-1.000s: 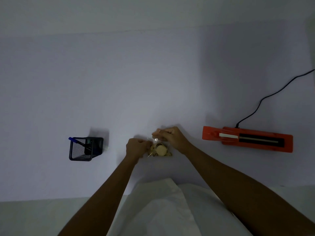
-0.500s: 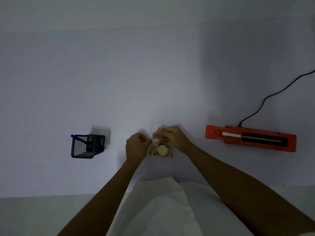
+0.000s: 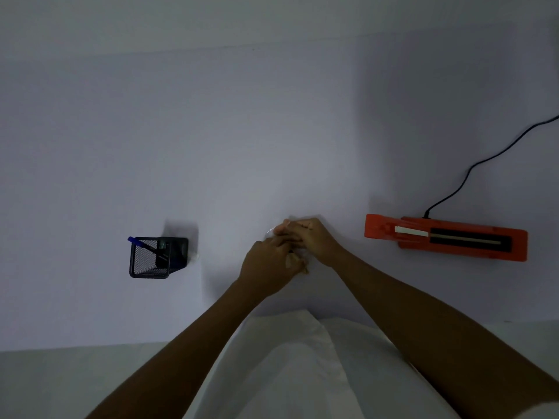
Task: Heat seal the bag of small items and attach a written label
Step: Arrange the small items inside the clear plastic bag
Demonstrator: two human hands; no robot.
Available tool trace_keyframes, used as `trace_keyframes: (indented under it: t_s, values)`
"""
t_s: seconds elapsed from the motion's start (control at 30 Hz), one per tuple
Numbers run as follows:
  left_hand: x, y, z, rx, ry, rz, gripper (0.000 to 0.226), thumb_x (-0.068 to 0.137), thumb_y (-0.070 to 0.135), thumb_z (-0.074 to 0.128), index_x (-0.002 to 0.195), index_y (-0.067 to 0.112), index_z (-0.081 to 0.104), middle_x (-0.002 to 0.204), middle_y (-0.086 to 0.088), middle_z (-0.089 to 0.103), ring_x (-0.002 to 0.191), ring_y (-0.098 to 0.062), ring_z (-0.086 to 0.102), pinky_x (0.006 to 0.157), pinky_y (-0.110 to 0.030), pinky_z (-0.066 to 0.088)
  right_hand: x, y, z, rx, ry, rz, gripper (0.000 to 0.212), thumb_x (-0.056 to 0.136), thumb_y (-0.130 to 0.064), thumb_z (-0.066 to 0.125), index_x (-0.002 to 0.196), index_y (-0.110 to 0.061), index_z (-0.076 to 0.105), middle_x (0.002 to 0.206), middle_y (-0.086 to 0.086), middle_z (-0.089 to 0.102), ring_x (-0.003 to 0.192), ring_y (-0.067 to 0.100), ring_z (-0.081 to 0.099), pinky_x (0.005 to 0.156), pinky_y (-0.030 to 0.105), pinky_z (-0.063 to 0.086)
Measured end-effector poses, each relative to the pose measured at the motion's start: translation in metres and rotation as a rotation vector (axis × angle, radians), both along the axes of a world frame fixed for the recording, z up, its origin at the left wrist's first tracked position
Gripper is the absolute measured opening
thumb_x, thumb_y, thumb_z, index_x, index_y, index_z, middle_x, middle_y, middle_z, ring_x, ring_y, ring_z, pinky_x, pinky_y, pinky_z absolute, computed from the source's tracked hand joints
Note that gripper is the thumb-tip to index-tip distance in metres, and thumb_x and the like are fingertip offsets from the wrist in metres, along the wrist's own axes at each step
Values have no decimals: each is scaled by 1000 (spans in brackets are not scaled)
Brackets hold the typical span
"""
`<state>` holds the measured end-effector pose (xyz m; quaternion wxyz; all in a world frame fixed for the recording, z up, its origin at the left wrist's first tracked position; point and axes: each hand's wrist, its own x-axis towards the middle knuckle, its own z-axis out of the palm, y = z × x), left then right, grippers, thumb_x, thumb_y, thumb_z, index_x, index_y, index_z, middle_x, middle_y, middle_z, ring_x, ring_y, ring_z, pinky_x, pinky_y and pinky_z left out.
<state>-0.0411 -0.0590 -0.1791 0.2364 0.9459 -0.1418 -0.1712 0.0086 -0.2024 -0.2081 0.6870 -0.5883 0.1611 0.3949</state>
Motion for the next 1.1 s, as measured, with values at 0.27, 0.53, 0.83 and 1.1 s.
trace_keyframes:
  t_s: [0.27, 0.53, 0.83, 1.1]
  values:
    - [-3, -16, 4, 166, 79, 2, 76, 79, 78, 34, 111, 16, 64, 111, -2, 67, 97, -20, 63, 80, -35, 53, -1, -3, 0, 19, 9, -30, 37, 102, -26, 51, 113, 3, 70, 110, 15, 75, 105, 25, 72, 95, 37, 56]
    - [-7, -27, 6, 256, 118, 74, 88, 72, 86, 31, 104, 11, 64, 111, -6, 66, 98, -22, 61, 85, -35, 51, 43, -33, 1, -74, -141, -189, 37, 104, -23, 47, 116, 5, 67, 115, 18, 72, 110, 23, 69, 102, 38, 52]
    - [-17, -28, 5, 286, 114, 79, 92, 72, 88, 30, 118, 14, 60, 123, -4, 62, 113, -23, 54, 98, -36, 42, 15, -10, 15, -20, -184, -82, 37, 105, -22, 44, 121, 4, 66, 118, 16, 71, 112, 21, 68, 101, 32, 53]
    - [-19, -25, 3, 301, 161, 16, 95, 75, 85, 25, 132, 14, 52, 136, -5, 54, 127, -27, 45, 111, -44, 32, 6, 14, 3, 53, -47, 40, 41, 105, -28, 43, 124, 2, 65, 121, 13, 71, 114, 20, 67, 103, 34, 50]
